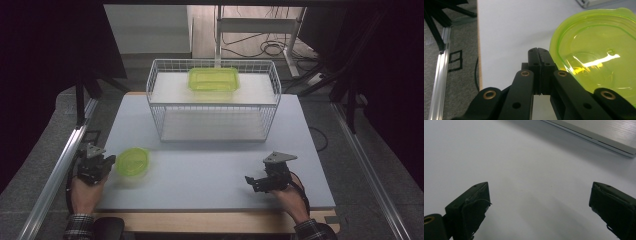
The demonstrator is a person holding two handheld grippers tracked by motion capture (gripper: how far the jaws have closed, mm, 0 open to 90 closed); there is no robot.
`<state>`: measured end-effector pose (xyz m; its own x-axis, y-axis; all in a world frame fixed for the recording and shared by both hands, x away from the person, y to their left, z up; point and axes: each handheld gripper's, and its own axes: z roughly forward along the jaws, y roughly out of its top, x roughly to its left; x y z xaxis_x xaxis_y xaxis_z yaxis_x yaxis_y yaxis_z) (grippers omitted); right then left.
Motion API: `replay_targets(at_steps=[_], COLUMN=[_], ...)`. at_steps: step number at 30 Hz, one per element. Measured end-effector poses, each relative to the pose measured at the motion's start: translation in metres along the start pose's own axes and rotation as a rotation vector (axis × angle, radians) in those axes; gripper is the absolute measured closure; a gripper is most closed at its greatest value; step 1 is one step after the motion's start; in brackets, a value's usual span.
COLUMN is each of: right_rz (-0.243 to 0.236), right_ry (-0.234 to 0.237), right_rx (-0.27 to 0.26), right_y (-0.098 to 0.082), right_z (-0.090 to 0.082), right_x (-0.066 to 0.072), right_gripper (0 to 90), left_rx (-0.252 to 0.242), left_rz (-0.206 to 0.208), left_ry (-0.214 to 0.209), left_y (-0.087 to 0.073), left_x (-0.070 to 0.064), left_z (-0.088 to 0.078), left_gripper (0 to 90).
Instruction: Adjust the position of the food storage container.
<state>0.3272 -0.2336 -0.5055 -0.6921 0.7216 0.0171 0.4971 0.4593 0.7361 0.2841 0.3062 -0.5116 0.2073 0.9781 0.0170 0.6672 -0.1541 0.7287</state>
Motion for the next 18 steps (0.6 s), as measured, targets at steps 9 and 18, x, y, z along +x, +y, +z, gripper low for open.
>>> replay_targets(at_steps=[9, 18], right_rz=[-0.001, -0.003], right_ry=[-0.002, 0.002], right_rx=[0.005, 0.011], right_y=[0.000, -0.001], right_z=[0.000, 0.002], right_x=[0.000, 0.001], right_gripper=[3.4, 3.4], left_rx=[0.004, 0.011], left_rz=[0.013, 0.043], left_ry=[-0.030, -0.103], left_y=[0.006, 0.013], left_x=[-0.017, -0.045], left_z=[0.004, 0.008], left_gripper=[90.0, 90.0])
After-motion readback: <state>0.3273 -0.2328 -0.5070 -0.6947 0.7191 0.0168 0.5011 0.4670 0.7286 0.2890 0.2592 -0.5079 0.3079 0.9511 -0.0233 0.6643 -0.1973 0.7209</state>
